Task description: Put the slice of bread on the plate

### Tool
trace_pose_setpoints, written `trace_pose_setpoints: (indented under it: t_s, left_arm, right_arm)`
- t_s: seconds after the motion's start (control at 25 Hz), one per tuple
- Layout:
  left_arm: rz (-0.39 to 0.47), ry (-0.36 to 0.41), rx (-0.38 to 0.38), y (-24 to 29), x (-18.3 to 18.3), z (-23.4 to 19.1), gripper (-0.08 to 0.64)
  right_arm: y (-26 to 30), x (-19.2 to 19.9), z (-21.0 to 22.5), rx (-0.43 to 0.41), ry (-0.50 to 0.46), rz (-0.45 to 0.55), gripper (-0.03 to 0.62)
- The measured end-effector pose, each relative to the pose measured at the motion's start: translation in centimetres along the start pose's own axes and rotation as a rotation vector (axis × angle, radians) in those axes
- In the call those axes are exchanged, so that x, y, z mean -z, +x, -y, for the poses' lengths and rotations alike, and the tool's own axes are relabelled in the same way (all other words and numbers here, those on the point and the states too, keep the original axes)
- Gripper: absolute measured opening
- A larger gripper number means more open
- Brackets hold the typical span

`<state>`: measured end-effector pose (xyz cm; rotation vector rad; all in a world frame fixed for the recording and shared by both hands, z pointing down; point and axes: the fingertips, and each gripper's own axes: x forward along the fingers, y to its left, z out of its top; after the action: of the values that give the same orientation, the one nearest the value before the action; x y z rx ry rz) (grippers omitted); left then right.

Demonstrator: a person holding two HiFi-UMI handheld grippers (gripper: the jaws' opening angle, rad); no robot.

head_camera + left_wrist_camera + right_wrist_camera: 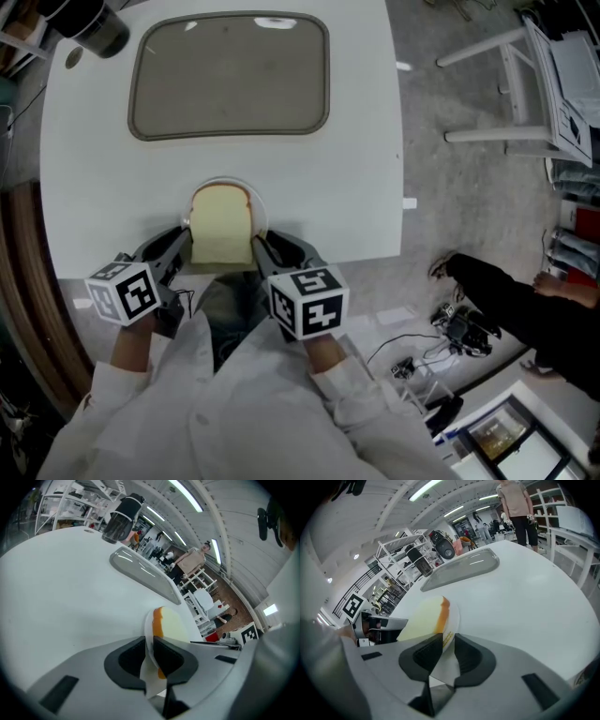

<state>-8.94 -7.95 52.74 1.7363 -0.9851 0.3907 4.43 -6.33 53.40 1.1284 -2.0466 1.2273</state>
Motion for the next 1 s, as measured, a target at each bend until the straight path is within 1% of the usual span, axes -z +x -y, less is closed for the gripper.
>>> trace_pose_setpoints:
  t_s: [0.08, 0.36, 0.56, 0.8, 1.0]
  left_arm:
    - [0.010, -0.024, 0.006, 0.0, -0.1, 0.0, 0.058]
    - [0.024, -0.024, 0.011, 0.0, -0.2, 0.5, 0.058]
    - [0.025, -0.009, 0.009, 0.0, -0.5, 1.4, 0.057]
    - [0.047, 0.011, -0.013, -0.5, -1.1, 2.2, 0.057]
    - [0.066, 0.021, -0.019, -1.3, -1.4, 3.1, 0.057]
  right_arm:
    - [0.0, 0.0, 0.0, -0.009, 0.005, -0.009, 0.086]
    - [-0.2, 0.1, 0.3, -0.006, -0.001, -0.033, 0.083]
    - [-0.8, -0.4, 0.7, -0.006, -0.013, -0.034, 0.080]
    - [-1.4, -1.1, 0.6, -0.035, -0.023, -0.028, 0.080]
    - [-2.3, -1.8, 0.3, -0.041, -0.059, -0.025, 0.077]
